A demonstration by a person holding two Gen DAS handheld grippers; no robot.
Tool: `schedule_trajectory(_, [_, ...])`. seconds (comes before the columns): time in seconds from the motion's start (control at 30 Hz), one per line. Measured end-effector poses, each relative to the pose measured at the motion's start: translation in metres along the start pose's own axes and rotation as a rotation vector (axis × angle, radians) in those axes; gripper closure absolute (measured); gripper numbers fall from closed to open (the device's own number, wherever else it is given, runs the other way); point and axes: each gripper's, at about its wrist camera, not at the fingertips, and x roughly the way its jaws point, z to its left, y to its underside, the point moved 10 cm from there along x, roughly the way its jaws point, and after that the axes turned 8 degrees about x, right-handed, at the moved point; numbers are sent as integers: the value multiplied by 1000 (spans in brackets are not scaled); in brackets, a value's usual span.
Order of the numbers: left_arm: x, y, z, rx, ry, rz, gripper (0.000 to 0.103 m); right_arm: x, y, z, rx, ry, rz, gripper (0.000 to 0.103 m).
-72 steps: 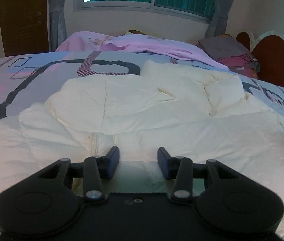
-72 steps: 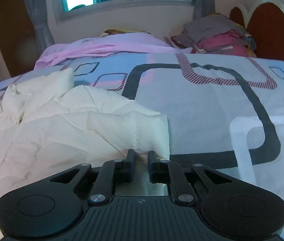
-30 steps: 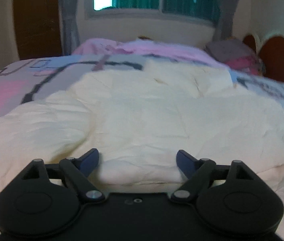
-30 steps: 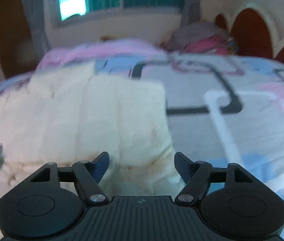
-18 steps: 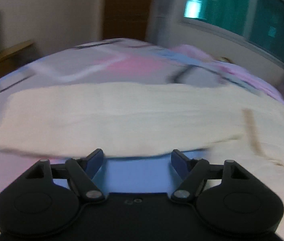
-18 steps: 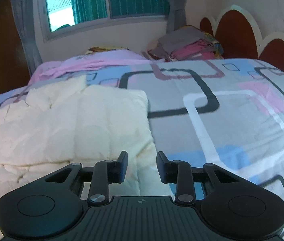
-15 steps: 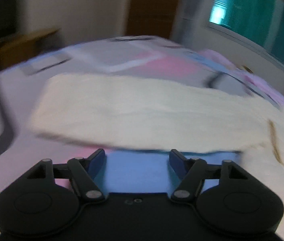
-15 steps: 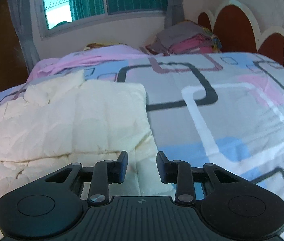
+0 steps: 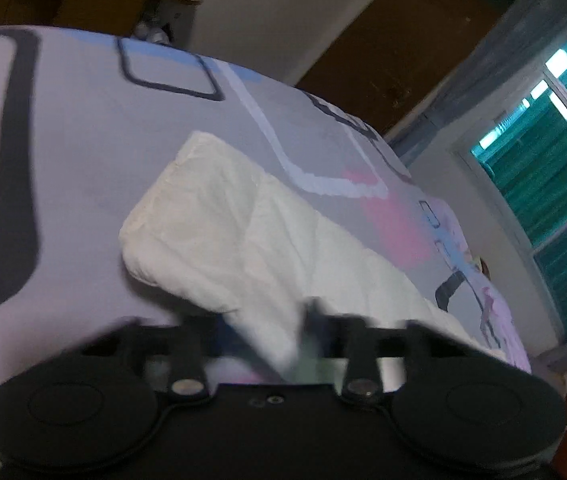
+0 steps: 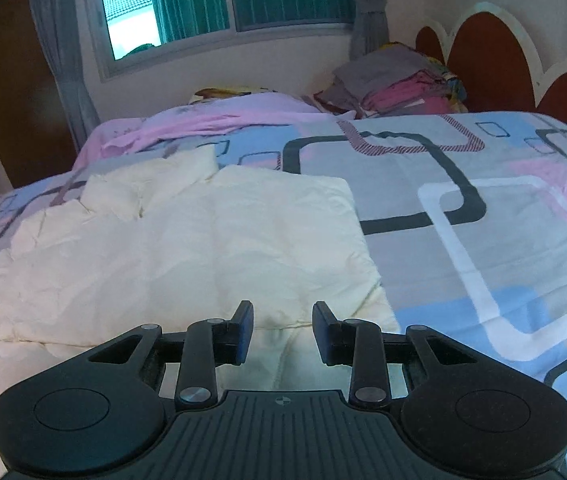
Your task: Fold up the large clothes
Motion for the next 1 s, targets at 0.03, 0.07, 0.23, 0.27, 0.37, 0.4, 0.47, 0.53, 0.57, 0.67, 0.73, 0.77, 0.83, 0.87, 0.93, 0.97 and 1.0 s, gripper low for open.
schedule_trajectory(0.03, [-3, -2, -9, 32, 4, -17, 96, 0, -1, -1, -1, 2, -2, 70])
schedule_trajectory(0.07, [-11, -4, -18, 75, 7, -40, 96, -1, -2, -3, 1, 4, -8, 70])
schedule_trajectory(0.23, [-32, -7, -103, 281, 117, -112, 96, -4, -8, -17, 31, 11, -27, 70])
schedule_trajectory(0.27, [-33, -5, -120, 316, 139, -113, 96, -4, -9, -20, 39, 13, -30, 70])
schedule_trajectory(0.37, [-39, 13, -185, 436, 233, -104, 96, -6, -10, -31, 60, 15, -33, 70])
schedule_trajectory(0.4, [-39, 21, -208, 473, 265, -100, 96, -7, -10, -34, 63, 16, -35, 70])
schedule_trajectory(0.47, [-39, 42, -250, 525, 328, -75, 96, -9, -11, -40, 72, 17, -38, 70])
schedule_trajectory(0.53, [-40, 69, -289, 585, 389, -49, 96, -12, -12, -47, 84, 18, -45, 70])
schedule_trajectory(0.57, [-41, 84, -307, 615, 416, -36, 96, -13, -14, -52, 89, 19, -50, 70])
schedule_trajectory(0.67, [-42, 129, -362, 699, 496, 14, 96, -18, -18, -67, 104, 27, -62, 70])
schedule_trajectory(0.73, [-42, 162, -396, 769, 538, 45, 96, -21, -21, -76, 106, 36, -74, 70])
schedule_trajectory(0.77, [-40, 178, -409, 802, 551, 61, 96, -23, -21, -81, 102, 42, -80, 70])
schedule_trajectory(0.83, [-39, 208, -433, 847, 583, 104, 96, -28, -22, -90, 98, 50, -90, 70])
schedule_trajectory(0.87, [-38, 223, -442, 864, 600, 127, 97, -30, -22, -95, 102, 49, -94, 70])
schedule_trajectory(0.93, [-35, 247, -457, 909, 617, 157, 97, -35, -23, -104, 110, 46, -104, 71])
schedule_trajectory(0.97, [-36, 258, -460, 932, 624, 170, 97, -38, -23, -108, 113, 44, -109, 71])
schedule_trajectory(1.0, [-37, 270, -468, 951, 634, 182, 97, -39, -23, -112, 116, 33, -107, 90])
